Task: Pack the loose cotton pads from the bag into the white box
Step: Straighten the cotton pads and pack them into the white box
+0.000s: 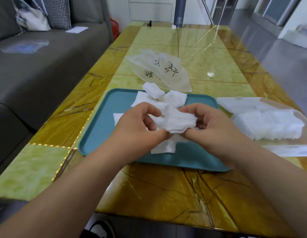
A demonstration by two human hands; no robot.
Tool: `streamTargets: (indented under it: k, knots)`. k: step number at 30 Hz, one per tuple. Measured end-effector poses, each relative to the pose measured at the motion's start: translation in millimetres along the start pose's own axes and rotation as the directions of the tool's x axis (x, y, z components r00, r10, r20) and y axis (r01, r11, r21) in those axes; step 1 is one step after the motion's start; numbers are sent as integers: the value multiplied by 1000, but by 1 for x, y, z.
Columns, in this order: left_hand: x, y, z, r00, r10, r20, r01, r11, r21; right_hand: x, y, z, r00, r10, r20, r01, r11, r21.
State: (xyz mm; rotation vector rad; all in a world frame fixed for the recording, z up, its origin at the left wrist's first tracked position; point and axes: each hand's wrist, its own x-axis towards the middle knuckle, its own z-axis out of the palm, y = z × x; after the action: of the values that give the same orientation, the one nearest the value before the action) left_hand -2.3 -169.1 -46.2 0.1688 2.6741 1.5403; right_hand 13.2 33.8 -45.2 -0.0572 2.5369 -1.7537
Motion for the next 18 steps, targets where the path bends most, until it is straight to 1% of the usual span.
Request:
streamTargets:
  k: [3,5,7,11,15,18]
  knots:
    - [-5,2,13,992,56,115,-64,996,65,-6,1,-5,999,15,44,-8,989,-147]
    - [-7,2,23,976,86,199,-108,989,100,-9,4,-8,997,51,52,-41,982,-187]
    - [-8,3,34,965,71,252,-111,983,145,-12,8,-11,994,93,51,-81,977,-199]
    - [-7,4,48,965,8,262,-57,982,178,-21,13,-3,986,160,51,-154,982,-112]
    - [-5,14,54,973,-8,231,-13,996,92,-20,12,1,982,189,30,-189,982,10]
    - [-3,20,52,977,43,210,-51,998,34,-19,7,-9,986,165,-34,-164,986,28]
